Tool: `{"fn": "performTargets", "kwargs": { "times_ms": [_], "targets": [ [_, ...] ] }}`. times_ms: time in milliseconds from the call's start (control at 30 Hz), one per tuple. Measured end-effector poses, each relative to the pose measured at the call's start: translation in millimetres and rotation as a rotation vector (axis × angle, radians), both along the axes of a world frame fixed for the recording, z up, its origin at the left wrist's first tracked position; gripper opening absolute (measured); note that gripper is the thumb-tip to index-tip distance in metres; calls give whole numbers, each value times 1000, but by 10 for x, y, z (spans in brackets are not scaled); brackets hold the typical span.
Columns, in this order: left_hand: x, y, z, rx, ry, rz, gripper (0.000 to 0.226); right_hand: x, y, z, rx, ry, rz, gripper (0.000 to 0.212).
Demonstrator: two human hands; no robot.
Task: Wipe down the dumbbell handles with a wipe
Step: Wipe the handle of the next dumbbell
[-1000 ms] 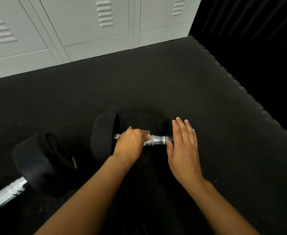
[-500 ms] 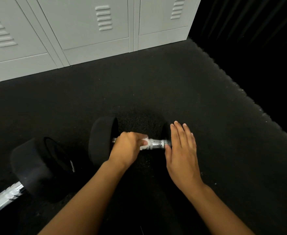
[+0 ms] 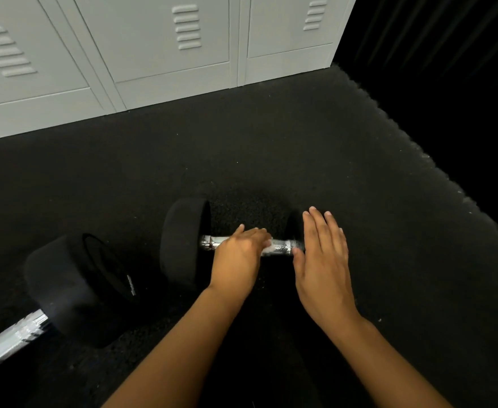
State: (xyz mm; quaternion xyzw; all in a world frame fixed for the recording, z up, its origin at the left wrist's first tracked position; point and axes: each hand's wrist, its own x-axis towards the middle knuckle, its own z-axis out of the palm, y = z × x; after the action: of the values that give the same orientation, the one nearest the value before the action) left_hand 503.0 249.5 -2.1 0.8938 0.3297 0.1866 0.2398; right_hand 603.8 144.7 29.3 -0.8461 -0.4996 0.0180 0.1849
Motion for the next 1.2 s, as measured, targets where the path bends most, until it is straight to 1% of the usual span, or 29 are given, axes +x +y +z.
{"fn": "performTargets", "kwargs": {
  "times_ms": [33, 100, 200, 300, 400, 467, 533, 567, 600, 700, 767, 867, 933, 1000, 1133, 1200],
  "targets": [
    [32, 17, 36, -27, 13, 4, 17, 2, 0, 12, -7, 10, -1, 51],
    [11, 19, -4, -15, 28, -19, 20, 3, -4, 28, -10, 19, 2, 54],
    [-114, 16, -101, 66, 42, -114, 45, -11, -31, 25, -9, 2, 5, 50],
    [-46, 104, 5, -29, 136, -196, 42, -17, -29, 4, -5, 0, 8, 50],
    [54, 197, 69, -115, 265, -197, 40, 10, -9, 33, -12, 21, 12, 55],
    [6, 234, 6, -137, 245, -155, 38, 24, -10, 47, -19, 16, 22, 55],
    [-86, 183, -27, -148, 100, -41, 34, 19, -26, 48, -25, 16, 31, 55],
    [-104, 128, -16, -122, 32, -5, 33, 14, -35, 38, -23, 14, 30, 54],
    [-95, 77, 2, -84, 3, -9, 32, 8, -43, 27, -21, 6, 25, 53],
    [-19, 4, -1, 48, -19, -96, 29, -11, -44, 3, -28, -15, 15, 51],
    [-23, 61, 27, 82, 20, -117, 33, -5, -36, 15, -36, 5, 19, 54],
    [-132, 125, 69, 158, 77, -48, 44, 14, -28, 49, -38, 11, 36, 56],
    [-175, 94, 72, 207, 97, 1, 42, 10, -26, 48, -38, 10, 34, 56],
    [-126, 56, 106, 158, 121, 3, 35, -2, -29, 33, -44, -2, 23, 56],
    [76, 79, 167, -71, 269, -36, 25, 4, -29, 38, -46, -2, 30, 56],
    [74, 152, 215, -99, 344, 9, 20, 18, -16, 64, -49, 13, 42, 56]
  ]
}}
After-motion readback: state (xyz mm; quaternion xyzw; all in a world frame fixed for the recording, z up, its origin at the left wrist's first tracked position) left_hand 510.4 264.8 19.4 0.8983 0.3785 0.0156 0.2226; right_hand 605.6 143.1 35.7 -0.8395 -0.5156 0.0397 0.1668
